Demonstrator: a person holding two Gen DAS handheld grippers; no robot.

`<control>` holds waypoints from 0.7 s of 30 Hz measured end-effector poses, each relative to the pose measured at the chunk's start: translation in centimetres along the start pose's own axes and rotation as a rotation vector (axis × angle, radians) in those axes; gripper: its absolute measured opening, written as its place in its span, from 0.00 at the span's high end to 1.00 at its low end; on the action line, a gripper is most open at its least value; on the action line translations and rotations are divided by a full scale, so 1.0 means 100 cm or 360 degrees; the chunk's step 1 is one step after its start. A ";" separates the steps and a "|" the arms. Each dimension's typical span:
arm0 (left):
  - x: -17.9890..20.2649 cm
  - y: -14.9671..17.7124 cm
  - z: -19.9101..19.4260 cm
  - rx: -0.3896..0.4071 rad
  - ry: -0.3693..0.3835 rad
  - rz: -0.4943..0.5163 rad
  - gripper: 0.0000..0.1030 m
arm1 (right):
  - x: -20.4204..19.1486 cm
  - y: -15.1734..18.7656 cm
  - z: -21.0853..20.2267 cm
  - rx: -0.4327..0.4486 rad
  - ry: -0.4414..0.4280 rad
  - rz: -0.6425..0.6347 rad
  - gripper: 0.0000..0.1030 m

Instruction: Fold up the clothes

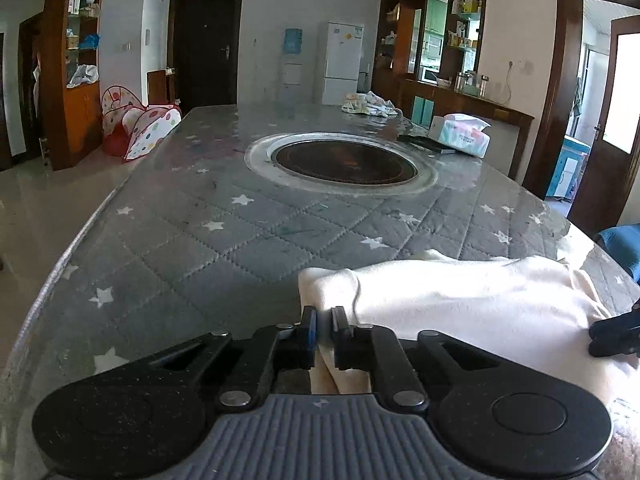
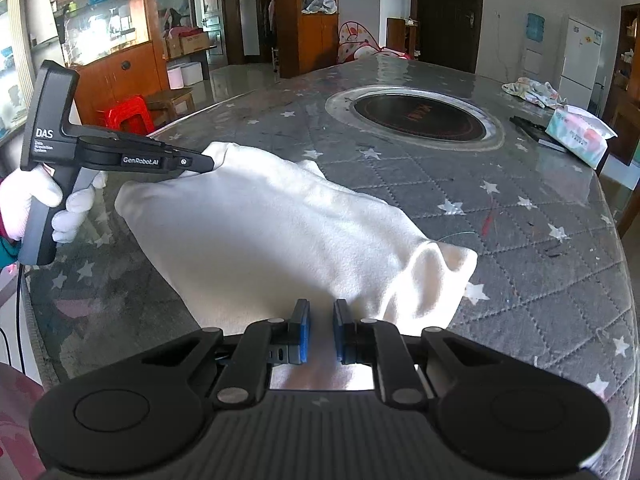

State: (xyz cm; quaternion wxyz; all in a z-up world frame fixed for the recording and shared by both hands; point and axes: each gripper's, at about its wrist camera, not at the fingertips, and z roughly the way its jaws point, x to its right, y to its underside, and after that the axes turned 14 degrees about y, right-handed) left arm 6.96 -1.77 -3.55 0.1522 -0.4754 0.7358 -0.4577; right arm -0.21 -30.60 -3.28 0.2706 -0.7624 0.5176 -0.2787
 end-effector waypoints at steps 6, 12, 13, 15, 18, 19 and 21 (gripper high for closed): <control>0.015 -0.014 -0.017 0.0079 0.0091 0.0001 0.86 | 0.004 -0.003 -0.002 0.0002 -0.0018 0.0053 0.84; 0.025 -0.024 0.009 -0.0003 0.0246 -0.0006 0.86 | 0.017 -0.021 -0.002 0.0080 0.0032 0.0128 0.82; 0.026 -0.025 0.015 -0.0016 0.0248 -0.0004 0.86 | 0.019 -0.024 0.001 0.0087 0.0045 0.0136 0.82; 0.024 -0.027 0.025 -0.0041 0.0242 -0.0005 0.86 | 0.024 -0.030 0.010 0.0092 0.0066 0.0151 0.82; 0.018 -0.024 0.040 -0.0088 0.0209 -0.0028 0.86 | 0.031 -0.034 0.026 0.0071 0.0087 0.0184 0.82; 0.015 -0.022 0.042 -0.0094 0.0207 -0.0041 0.86 | 0.032 -0.034 0.032 0.0047 0.0097 0.0195 0.82; 0.010 -0.019 0.046 -0.0105 0.0204 -0.0070 0.86 | 0.035 -0.033 0.042 -0.0003 0.0117 0.0205 0.85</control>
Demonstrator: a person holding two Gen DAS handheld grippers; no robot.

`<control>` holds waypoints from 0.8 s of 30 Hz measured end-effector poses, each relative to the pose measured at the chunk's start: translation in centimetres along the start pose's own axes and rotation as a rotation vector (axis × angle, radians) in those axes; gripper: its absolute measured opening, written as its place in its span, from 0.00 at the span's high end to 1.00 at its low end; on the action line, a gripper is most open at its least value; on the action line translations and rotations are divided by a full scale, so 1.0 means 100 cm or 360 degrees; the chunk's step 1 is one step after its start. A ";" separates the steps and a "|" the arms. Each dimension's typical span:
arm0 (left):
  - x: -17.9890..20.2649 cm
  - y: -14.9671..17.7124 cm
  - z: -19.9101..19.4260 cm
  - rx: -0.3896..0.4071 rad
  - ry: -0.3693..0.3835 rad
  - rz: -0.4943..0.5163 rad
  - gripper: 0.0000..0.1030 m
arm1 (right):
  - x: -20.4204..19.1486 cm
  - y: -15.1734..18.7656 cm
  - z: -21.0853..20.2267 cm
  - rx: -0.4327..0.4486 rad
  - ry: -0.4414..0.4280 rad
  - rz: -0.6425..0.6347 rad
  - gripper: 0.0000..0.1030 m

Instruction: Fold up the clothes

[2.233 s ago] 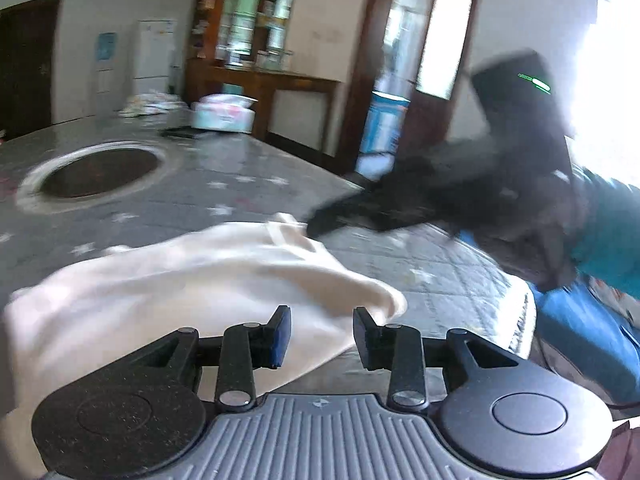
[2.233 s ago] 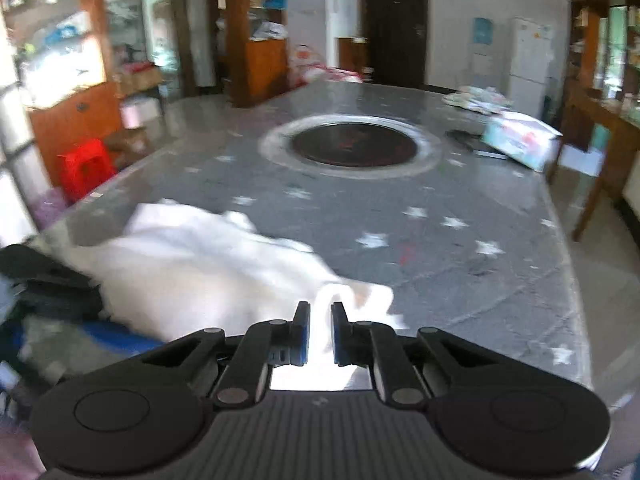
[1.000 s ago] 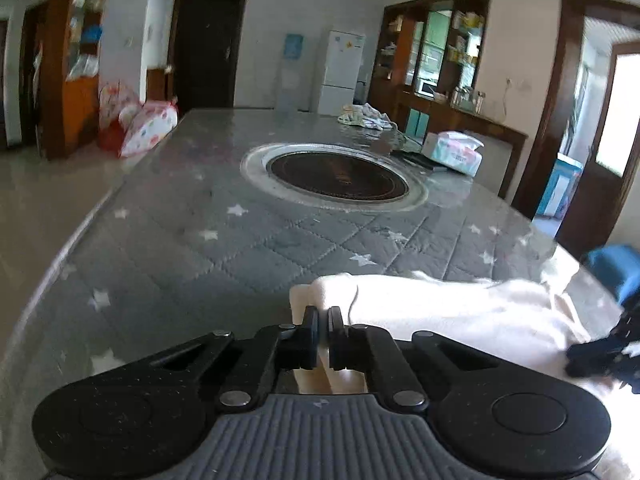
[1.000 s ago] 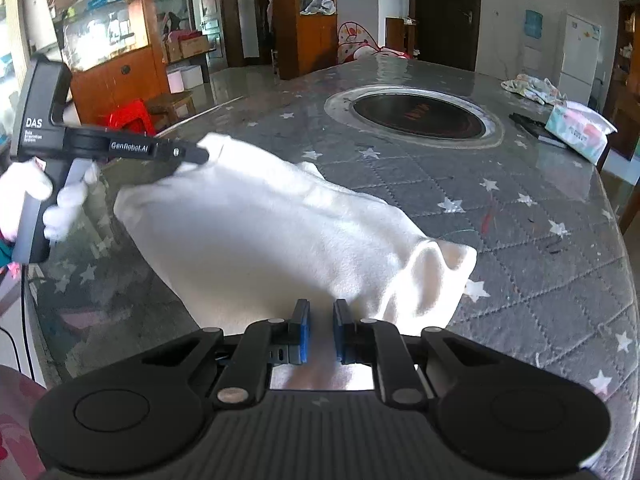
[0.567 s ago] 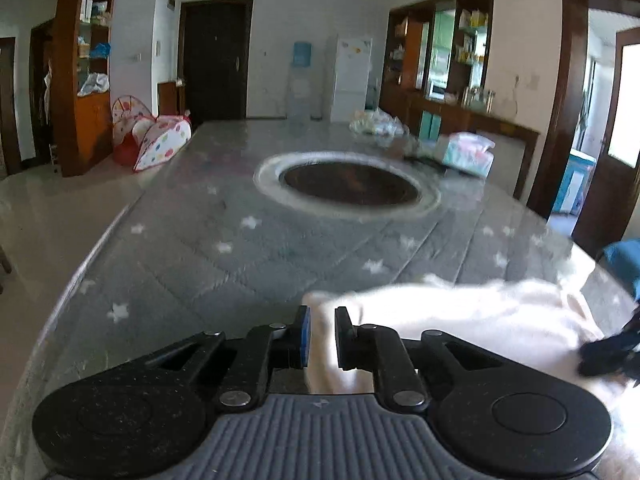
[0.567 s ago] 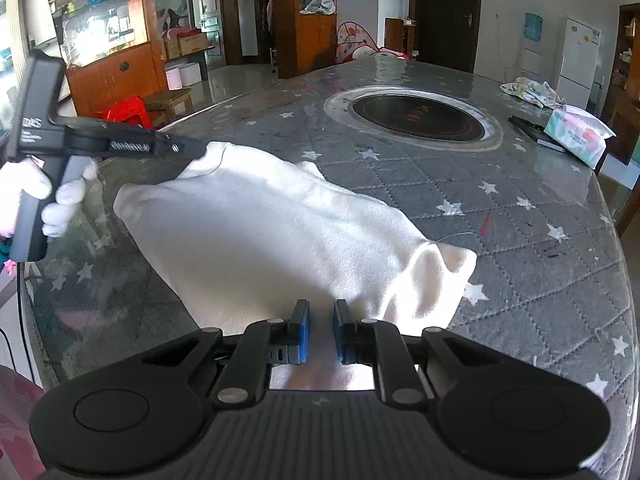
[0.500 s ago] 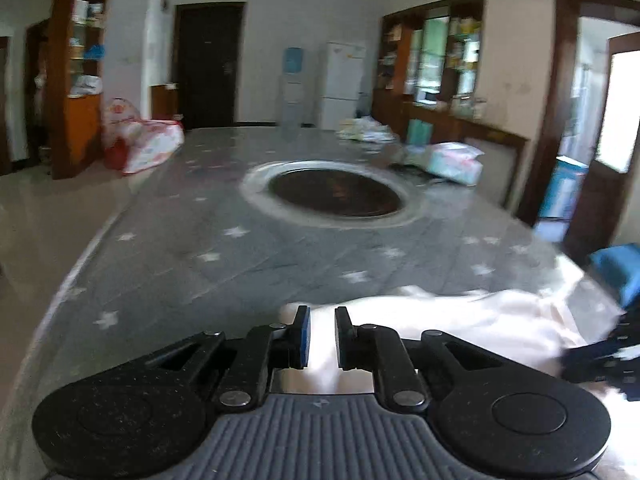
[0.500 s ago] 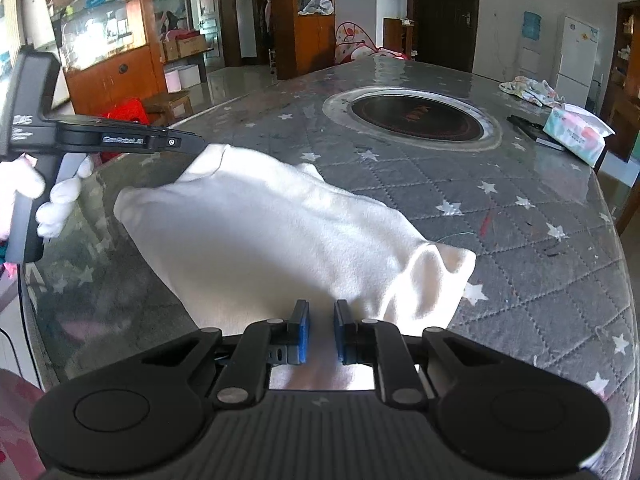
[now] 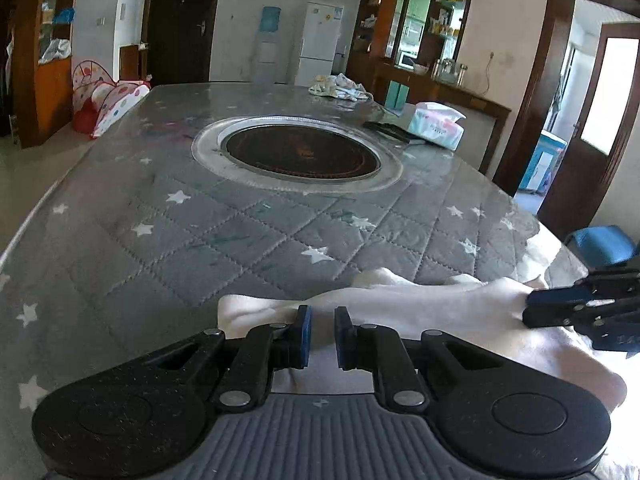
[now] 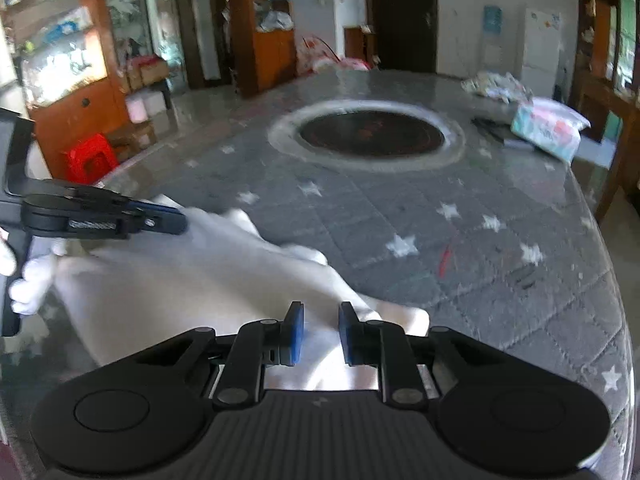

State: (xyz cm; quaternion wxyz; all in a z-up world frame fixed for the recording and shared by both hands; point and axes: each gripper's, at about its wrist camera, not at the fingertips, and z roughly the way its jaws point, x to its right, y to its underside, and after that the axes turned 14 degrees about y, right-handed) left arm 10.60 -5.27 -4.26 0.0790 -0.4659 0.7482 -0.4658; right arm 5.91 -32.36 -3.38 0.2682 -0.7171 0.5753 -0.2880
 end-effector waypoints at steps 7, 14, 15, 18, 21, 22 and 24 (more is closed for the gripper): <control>0.014 -0.008 -0.004 0.0012 0.0104 0.0022 0.85 | -0.008 -0.019 -0.004 0.0084 -0.0039 -0.0023 0.85; 0.022 -0.015 0.018 -0.0030 0.0160 0.0017 0.84 | -0.023 -0.028 0.026 0.0016 -0.0019 -0.0056 0.84; 0.021 -0.014 0.021 -0.0031 0.0160 0.0012 0.84 | -0.024 -0.028 0.027 0.0016 -0.0005 -0.0069 0.85; 0.019 -0.014 0.024 -0.0027 0.0164 0.0015 0.84 | -0.024 -0.030 0.021 0.0036 -0.0010 -0.0053 0.85; 0.020 -0.012 0.024 -0.0026 0.0159 0.0022 0.84 | -0.026 -0.029 0.017 0.0048 -0.0029 -0.0060 0.85; 0.021 -0.012 0.025 -0.0026 0.0158 0.0023 0.84 | -0.027 -0.028 0.018 0.0037 -0.0029 -0.0069 0.85; 0.020 -0.013 0.024 -0.0028 0.0161 0.0008 0.82 | -0.030 -0.024 0.024 0.0013 -0.0020 -0.0090 0.84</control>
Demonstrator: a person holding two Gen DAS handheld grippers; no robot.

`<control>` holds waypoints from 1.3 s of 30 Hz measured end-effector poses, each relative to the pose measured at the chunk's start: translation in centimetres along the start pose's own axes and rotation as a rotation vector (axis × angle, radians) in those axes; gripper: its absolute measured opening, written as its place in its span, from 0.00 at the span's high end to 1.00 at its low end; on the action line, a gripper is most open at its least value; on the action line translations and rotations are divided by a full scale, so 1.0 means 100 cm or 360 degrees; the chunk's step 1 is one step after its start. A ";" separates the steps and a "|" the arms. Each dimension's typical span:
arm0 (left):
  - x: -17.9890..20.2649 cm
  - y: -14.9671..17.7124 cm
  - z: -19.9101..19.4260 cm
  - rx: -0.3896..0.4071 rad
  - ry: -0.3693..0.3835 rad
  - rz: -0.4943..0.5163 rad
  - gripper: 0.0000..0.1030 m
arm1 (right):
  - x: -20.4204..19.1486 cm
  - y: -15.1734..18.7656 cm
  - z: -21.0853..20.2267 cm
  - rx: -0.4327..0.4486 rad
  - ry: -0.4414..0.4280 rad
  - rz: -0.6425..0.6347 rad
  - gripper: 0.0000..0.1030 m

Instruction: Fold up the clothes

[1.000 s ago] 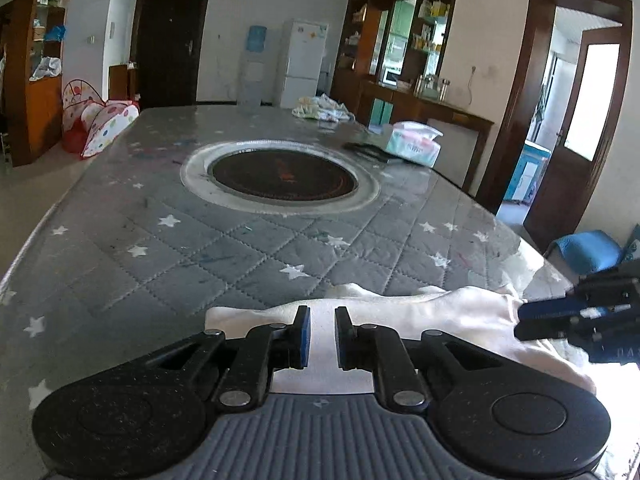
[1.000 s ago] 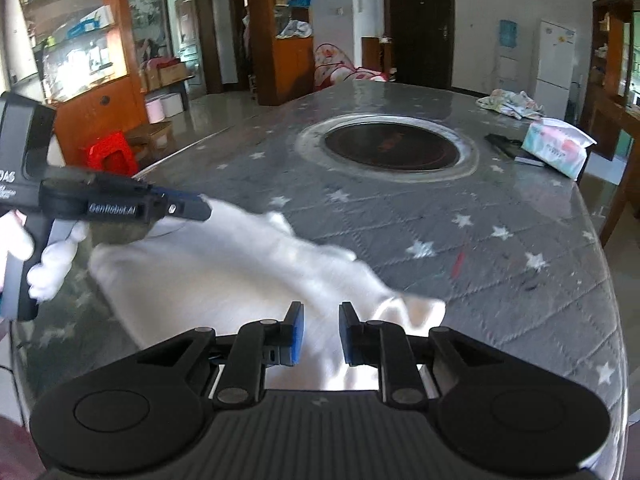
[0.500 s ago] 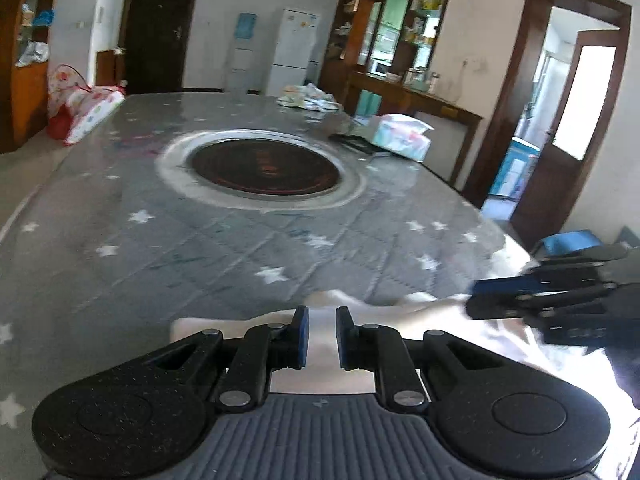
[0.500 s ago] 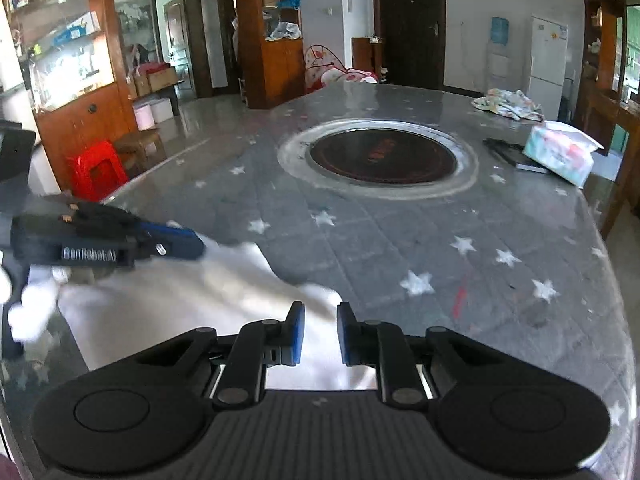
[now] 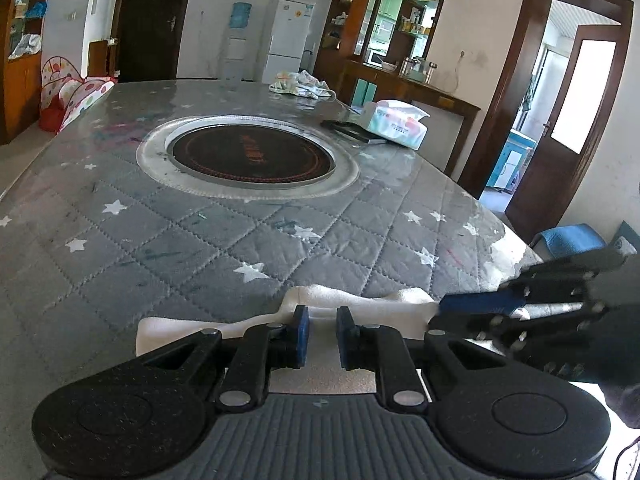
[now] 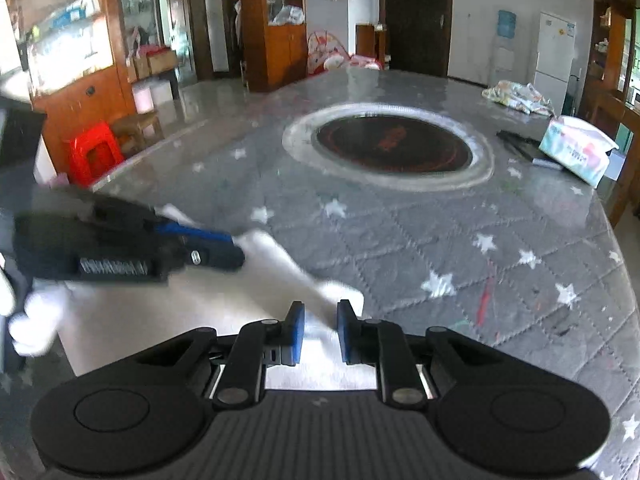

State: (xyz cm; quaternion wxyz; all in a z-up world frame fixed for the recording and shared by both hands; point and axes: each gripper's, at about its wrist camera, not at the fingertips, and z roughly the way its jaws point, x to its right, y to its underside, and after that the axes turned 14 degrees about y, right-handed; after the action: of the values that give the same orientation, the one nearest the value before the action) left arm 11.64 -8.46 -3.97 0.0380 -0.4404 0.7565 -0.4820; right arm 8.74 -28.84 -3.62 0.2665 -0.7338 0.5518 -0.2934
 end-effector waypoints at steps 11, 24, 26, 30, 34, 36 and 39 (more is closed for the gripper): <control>0.017 0.006 -0.029 0.0039 -0.0037 0.0016 0.57 | -0.018 0.005 -0.042 0.0086 -0.0086 -0.0084 0.78; 0.046 0.065 -0.079 0.0016 -0.0039 0.0116 0.58 | -0.021 0.061 -0.088 0.0003 -0.0128 -0.0201 0.77; 0.047 0.071 -0.080 0.0008 -0.0036 0.0110 0.58 | -0.016 0.070 -0.092 -0.0022 -0.0101 -0.0193 0.77; 0.052 0.072 -0.079 -0.0009 -0.0002 0.0088 0.59 | -0.009 0.079 -0.096 -0.0031 -0.0061 -0.0224 0.78; 0.060 0.076 -0.078 -0.0033 0.0038 0.0102 0.57 | -0.008 0.082 -0.100 -0.0053 -0.0028 -0.0283 0.78; 0.062 0.077 -0.079 -0.0036 0.0056 0.0096 0.57 | -0.004 0.082 -0.102 -0.0059 -0.0022 -0.0275 0.78; 0.061 0.074 -0.084 -0.0018 0.0081 0.0046 0.57 | -0.002 0.081 -0.105 -0.0046 -0.0023 -0.0242 0.75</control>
State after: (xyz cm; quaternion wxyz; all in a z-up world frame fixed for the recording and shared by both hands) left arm -0.81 -5.82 -2.83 0.0232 -0.4171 0.7662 -0.4882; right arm -4.18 -31.36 -2.22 0.2369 -0.7794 0.4967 -0.2994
